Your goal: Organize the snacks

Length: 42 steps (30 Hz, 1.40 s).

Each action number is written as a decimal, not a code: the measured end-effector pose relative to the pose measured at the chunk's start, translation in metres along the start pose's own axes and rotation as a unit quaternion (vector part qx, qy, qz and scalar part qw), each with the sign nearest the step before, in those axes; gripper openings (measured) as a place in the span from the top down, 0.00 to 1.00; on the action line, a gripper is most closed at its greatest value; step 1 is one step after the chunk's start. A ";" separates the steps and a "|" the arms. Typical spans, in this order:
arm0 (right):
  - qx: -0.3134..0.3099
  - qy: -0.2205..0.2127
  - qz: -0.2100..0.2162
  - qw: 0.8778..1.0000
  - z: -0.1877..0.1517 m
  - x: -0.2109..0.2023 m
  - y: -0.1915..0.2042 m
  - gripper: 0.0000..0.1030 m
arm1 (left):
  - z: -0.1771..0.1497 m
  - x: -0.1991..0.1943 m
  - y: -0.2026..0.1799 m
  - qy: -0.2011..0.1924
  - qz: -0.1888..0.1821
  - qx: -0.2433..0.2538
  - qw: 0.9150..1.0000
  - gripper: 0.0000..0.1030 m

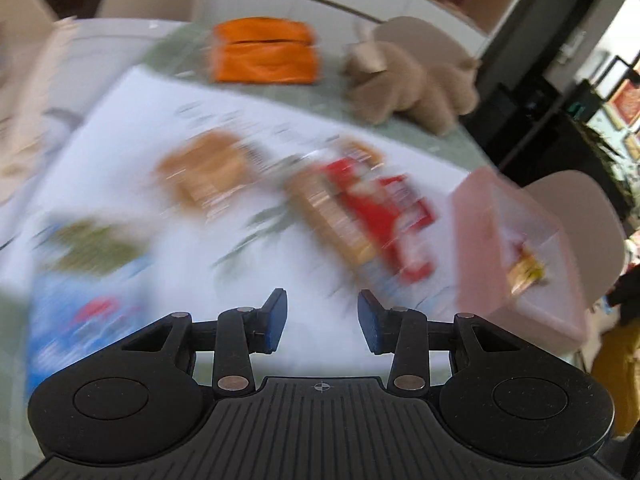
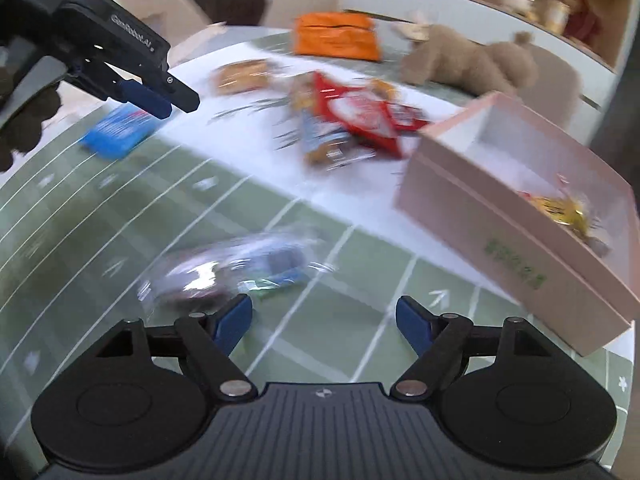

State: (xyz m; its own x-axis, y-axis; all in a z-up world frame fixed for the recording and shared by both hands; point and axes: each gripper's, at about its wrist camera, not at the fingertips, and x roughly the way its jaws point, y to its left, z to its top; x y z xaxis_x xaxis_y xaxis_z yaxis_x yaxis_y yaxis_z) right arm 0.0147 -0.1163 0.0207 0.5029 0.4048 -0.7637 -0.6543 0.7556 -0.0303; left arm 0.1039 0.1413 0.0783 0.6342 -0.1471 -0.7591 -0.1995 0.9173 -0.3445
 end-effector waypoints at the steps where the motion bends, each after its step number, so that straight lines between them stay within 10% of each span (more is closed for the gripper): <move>1: 0.016 0.002 -0.001 1.000 0.003 0.003 -0.004 0.24 | 0.011 0.010 -0.010 -0.007 0.000 0.000 1.000 0.58; 9: 0.058 0.008 0.003 0.998 -0.002 -0.002 -0.020 0.23 | 0.092 0.105 -0.098 -0.021 0.008 0.142 0.990 0.58; 19: 0.075 0.010 -0.021 0.997 0.002 0.000 -0.036 0.23 | 0.067 0.157 -0.116 0.036 0.011 0.339 0.940 0.69; 24: 0.117 0.004 -0.048 0.992 0.009 0.001 -0.069 0.23 | 0.048 0.118 -0.074 0.047 0.002 0.319 0.947 0.72; 30: 0.081 -0.016 0.025 0.996 0.033 -0.010 -0.062 0.23 | 0.016 0.064 -0.029 0.046 0.006 0.262 0.964 0.72; 36: 0.010 -0.054 0.048 0.997 0.106 -0.014 -0.045 0.27 | -0.001 0.012 0.014 0.015 0.023 0.148 0.989 0.72; 42: 0.024 -0.004 0.053 0.998 0.203 0.077 -0.067 0.27 | -0.023 -0.043 0.036 -0.012 -0.012 0.017 1.000 0.72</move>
State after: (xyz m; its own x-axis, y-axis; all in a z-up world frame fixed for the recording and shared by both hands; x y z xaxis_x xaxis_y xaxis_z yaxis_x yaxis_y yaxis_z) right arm 0.2119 -0.0310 0.0952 0.4369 0.4883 -0.7554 -0.6761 0.7322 0.0823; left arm 0.0529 0.1722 0.0857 0.6564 -0.1600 -0.7372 -0.1589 0.9260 -0.3424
